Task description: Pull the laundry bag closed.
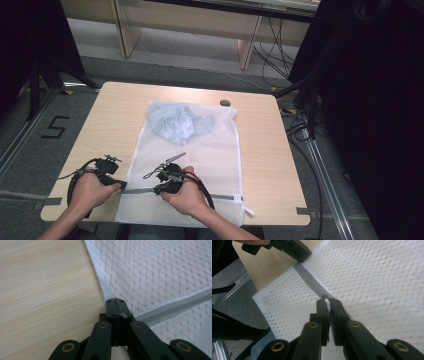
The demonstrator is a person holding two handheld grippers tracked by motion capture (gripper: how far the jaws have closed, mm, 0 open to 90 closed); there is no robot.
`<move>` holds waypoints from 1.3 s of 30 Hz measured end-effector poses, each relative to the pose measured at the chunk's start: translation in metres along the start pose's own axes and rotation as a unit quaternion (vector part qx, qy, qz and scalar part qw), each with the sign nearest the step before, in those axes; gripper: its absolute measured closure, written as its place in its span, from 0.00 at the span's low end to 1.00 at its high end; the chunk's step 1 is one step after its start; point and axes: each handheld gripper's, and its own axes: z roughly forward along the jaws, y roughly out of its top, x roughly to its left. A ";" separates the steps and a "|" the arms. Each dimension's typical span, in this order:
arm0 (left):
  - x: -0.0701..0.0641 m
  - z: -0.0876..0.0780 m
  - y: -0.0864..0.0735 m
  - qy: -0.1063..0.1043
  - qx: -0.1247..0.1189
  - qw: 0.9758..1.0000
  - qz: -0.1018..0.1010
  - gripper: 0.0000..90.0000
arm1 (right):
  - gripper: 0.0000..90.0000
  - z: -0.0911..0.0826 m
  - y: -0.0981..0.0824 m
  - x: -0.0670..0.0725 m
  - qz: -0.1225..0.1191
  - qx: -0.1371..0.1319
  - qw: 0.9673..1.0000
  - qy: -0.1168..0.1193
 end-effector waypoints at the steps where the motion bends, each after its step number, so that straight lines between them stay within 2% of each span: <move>1: 0.000 0.000 0.000 0.001 0.002 1.000 0.002 1.00 | 0.97 0.000 0.000 0.000 -0.001 -0.001 1.000 0.002; 7: 0.000 0.000 0.000 0.000 0.000 1.000 -0.001 1.00 | 0.97 -0.001 -0.001 -0.001 0.002 -0.002 1.000 0.001; 10: 0.001 -0.001 0.000 0.001 0.004 1.000 0.005 1.00 | 0.97 -0.001 -0.002 -0.003 0.002 -0.002 1.000 0.003; 14: 0.000 0.000 0.000 0.000 0.000 1.000 0.000 1.00 | 0.97 -0.003 -0.003 -0.002 0.017 0.002 1.000 0.000; 18: 0.000 0.000 0.000 0.000 0.000 1.000 0.000 1.00 | 0.97 -0.002 -0.003 -0.004 0.003 -0.003 1.000 0.004; 35: 0.000 0.000 0.000 0.000 0.000 1.000 0.000 1.00 | 0.97 -0.005 -0.006 -0.008 0.014 -0.001 1.000 -0.001; 36: 0.000 0.000 0.000 0.001 0.004 1.000 0.004 1.00 | 0.97 -0.005 -0.006 -0.009 0.006 -0.004 1.000 -0.001; 39: 0.000 0.000 0.000 0.000 0.000 1.000 -0.001 1.00 | 0.97 -0.006 -0.006 -0.009 0.009 -0.004 1.000 -0.002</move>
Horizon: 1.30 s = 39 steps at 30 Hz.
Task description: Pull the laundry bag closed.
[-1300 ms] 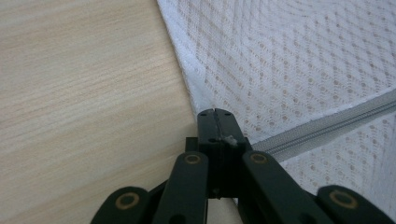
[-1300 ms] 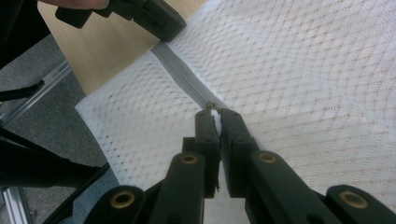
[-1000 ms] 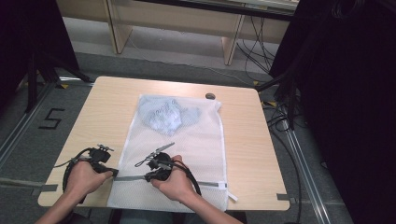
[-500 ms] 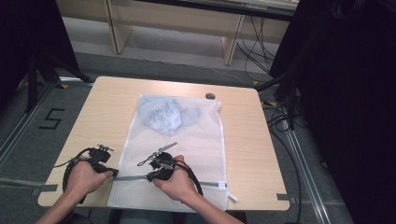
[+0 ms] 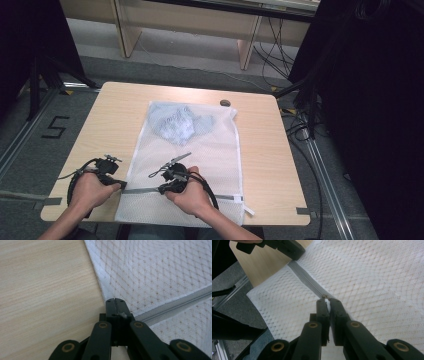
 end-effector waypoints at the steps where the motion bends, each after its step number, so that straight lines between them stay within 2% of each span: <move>1: 0.001 -0.001 0.000 0.001 0.004 1.000 0.005 1.00 | 0.97 -0.001 0.000 0.001 0.002 0.002 1.000 -0.001; 4: 0.000 0.000 0.000 0.001 0.002 1.000 0.003 1.00 | 0.97 0.000 0.000 0.000 0.003 0.001 1.000 0.004; 6: 0.000 0.000 0.000 0.000 0.002 1.000 0.003 1.00 | 0.97 0.000 0.000 -0.001 -0.002 0.000 1.000 0.001; 8: 0.000 0.000 0.000 0.000 0.000 1.000 0.000 1.00 | 0.97 0.000 -0.001 -0.001 0.005 0.002 1.000 0.000; 10: 0.001 -0.001 0.000 0.001 0.004 1.000 0.005 1.00 | 0.97 0.000 -0.001 -0.002 -0.002 0.000 1.000 0.000; 12: 0.000 0.000 0.000 0.000 0.000 1.000 0.000 1.00 | 0.97 -0.001 -0.001 -0.001 0.007 0.001 1.000 -0.001; 16: 0.001 -0.001 0.000 0.000 0.004 1.000 0.005 1.00 | 0.97 -0.001 -0.001 -0.002 0.002 -0.001 1.000 -0.004; 18: 0.000 0.000 0.000 0.001 0.001 1.000 0.000 1.00 | 0.97 -0.001 -0.001 0.000 0.016 0.007 1.000 -0.003; 20: 0.001 -0.001 0.000 0.001 0.005 1.000 0.007 1.00 | 0.97 -0.001 -0.001 -0.001 0.012 0.007 1.000 -0.005; 22: 0.001 -0.001 0.000 0.001 0.004 1.000 0.005 1.00 | 0.97 -0.002 -0.002 0.000 0.019 0.008 1.000 -0.003; 30: 0.000 0.000 0.000 -0.001 0.001 1.000 0.002 1.00 | 0.97 -0.003 -0.001 -0.002 0.015 0.009 1.000 -0.005; 31: 0.001 -0.001 0.000 0.001 0.004 1.000 0.005 1.00 | 0.97 -0.002 -0.002 -0.003 0.007 0.005 1.000 -0.005; 33: 0.001 -0.001 0.000 0.000 0.004 1.000 0.005 1.00 | 0.97 -0.002 -0.002 -0.003 0.006 0.004 1.000 -0.006; 39: 0.001 -0.001 0.000 0.001 0.004 1.000 0.005 1.00 | 0.97 -0.003 -0.002 -0.003 0.009 0.005 1.000 -0.008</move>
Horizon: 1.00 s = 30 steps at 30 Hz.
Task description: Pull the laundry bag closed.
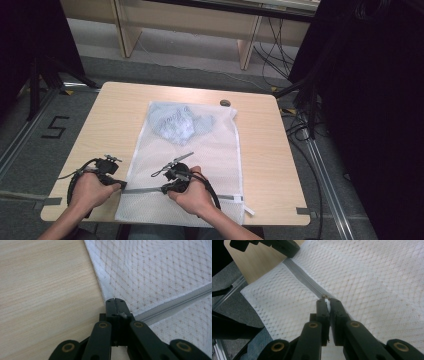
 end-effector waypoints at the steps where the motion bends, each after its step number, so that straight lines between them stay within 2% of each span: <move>1: 0.000 0.000 0.000 0.000 0.001 1.000 0.000 1.00 | 0.97 0.000 0.000 0.000 0.000 0.000 1.000 0.000; 19: 0.000 0.000 0.000 0.001 0.001 1.000 0.002 1.00 | 0.97 -0.002 -0.003 -0.004 0.002 0.001 1.000 -0.003; 23: 0.000 0.000 0.000 0.000 0.001 1.000 0.002 1.00 | 0.97 -0.003 -0.003 -0.004 0.006 0.002 1.000 -0.005; 26: 0.000 0.000 0.000 0.000 0.001 1.000 0.001 1.00 | 0.97 -0.004 -0.004 -0.003 0.019 0.006 1.000 -0.003; 30: 0.000 0.000 0.000 0.000 0.002 1.000 0.002 1.00 | 0.97 -0.004 -0.004 -0.004 0.019 0.006 1.000 -0.001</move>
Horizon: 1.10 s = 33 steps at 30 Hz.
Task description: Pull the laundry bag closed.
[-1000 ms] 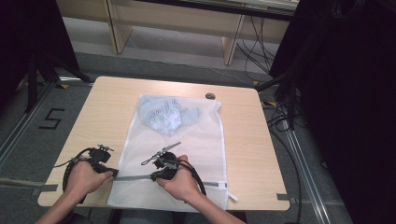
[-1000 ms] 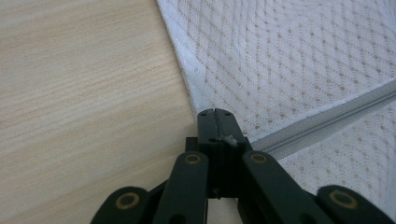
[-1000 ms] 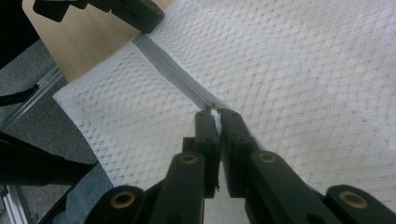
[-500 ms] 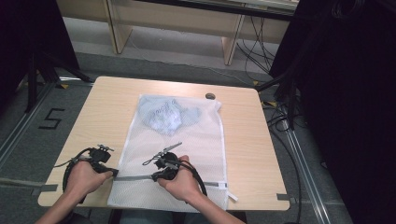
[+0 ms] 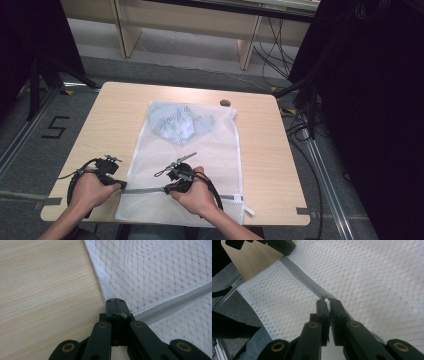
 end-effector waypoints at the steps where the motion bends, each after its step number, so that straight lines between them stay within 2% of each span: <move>1: 0.000 0.000 0.000 0.000 0.000 1.000 0.000 1.00 | 0.97 0.000 0.000 0.000 -0.002 0.000 1.000 -0.002; 10: 0.000 0.000 0.000 0.000 0.000 1.000 0.000 1.00 | 0.97 -0.001 -0.001 -0.001 -0.002 0.001 1.000 -0.003; 12: 0.000 0.000 0.000 -0.002 0.001 1.000 0.000 1.00 | 0.97 -0.001 -0.001 -0.001 0.004 0.001 1.000 -0.003; 17: 0.000 0.000 0.000 0.000 0.000 1.000 0.000 1.00 | 0.97 -0.001 -0.002 -0.003 -0.001 0.000 1.000 -0.004; 19: 0.000 0.000 0.000 -0.001 0.000 1.000 0.000 1.00 | 0.97 -0.003 -0.002 -0.003 0.007 0.004 1.000 -0.004; 33: 0.000 0.000 0.000 0.000 0.000 1.000 0.000 1.00 | 0.97 -0.005 -0.004 -0.007 0.010 0.000 1.000 -0.007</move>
